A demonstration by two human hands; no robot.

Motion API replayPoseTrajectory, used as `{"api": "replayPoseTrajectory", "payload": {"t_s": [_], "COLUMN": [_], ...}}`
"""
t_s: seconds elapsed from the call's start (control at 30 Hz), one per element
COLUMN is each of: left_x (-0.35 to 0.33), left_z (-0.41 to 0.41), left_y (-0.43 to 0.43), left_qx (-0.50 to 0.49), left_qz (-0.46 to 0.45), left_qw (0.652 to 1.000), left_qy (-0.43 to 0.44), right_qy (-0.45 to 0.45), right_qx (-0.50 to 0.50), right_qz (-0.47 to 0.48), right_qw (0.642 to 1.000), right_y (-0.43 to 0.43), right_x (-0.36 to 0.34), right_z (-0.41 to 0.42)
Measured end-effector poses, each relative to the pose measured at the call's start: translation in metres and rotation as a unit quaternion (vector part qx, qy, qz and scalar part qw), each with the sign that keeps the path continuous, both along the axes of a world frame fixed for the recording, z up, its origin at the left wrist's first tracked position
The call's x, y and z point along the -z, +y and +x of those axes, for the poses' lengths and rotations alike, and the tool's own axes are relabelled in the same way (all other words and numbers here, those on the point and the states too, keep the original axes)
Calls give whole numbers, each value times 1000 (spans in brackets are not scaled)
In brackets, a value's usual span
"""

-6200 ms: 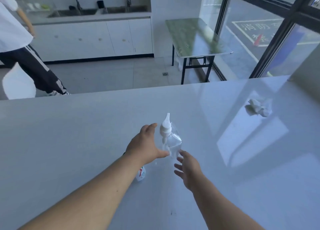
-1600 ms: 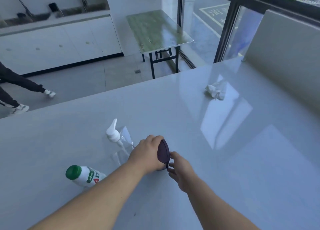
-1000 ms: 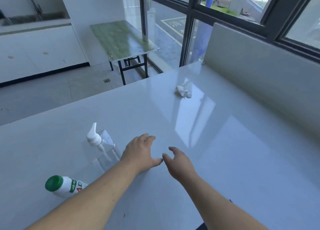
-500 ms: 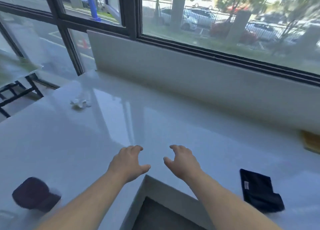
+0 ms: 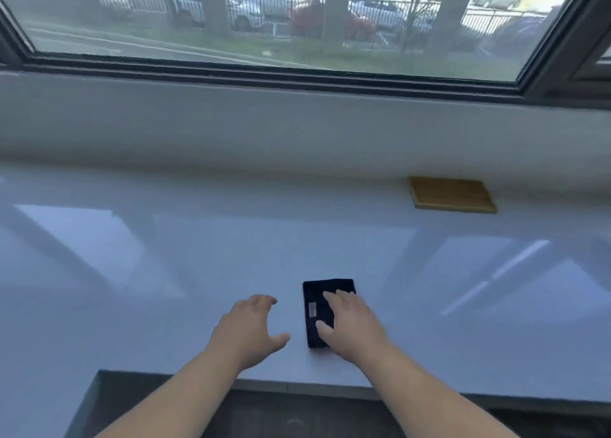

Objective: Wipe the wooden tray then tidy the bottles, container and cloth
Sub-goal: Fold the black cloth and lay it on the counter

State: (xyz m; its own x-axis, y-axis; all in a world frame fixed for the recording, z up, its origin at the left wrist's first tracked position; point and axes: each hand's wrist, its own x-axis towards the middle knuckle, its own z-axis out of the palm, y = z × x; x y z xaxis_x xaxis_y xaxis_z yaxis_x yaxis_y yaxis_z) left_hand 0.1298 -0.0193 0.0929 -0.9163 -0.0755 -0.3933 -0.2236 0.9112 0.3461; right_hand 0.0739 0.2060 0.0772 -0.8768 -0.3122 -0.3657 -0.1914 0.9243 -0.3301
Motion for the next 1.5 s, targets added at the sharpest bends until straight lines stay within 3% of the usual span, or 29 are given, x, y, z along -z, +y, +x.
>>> {"api": "replayPoseTrajectory", "payload": {"t_s": [0.3,0.5,0.63,0.77,0.97,1.2,1.5], "left_x": [40,62,67,68,85,102,99], "left_z": [-47,-66,-82,-95,-100,-104,-141], "left_y": [95,92,79,63,55,44,44], "left_qx": [77,103,101,92,250,254,243], "left_qz": [-37,-66,-26,17,-14,-17,-20], "left_qw": [996,991,993,996,968,967,970], "left_qy": [-37,-50,-53,-5,8,2,3], "right_qy": [6,3,-18,42,-6,53,7], "right_qx": [-81,-104,-87,-58,-149,-120,-106], "right_qz": [40,59,47,30,46,77,54], "right_qw": [996,993,995,997,988,988,993], "right_y": [80,80,72,60,36,32,29], "right_x": [42,57,51,43,57,69,76], "right_z": [-26,-42,-58,-72,-57,-48,-82]}}
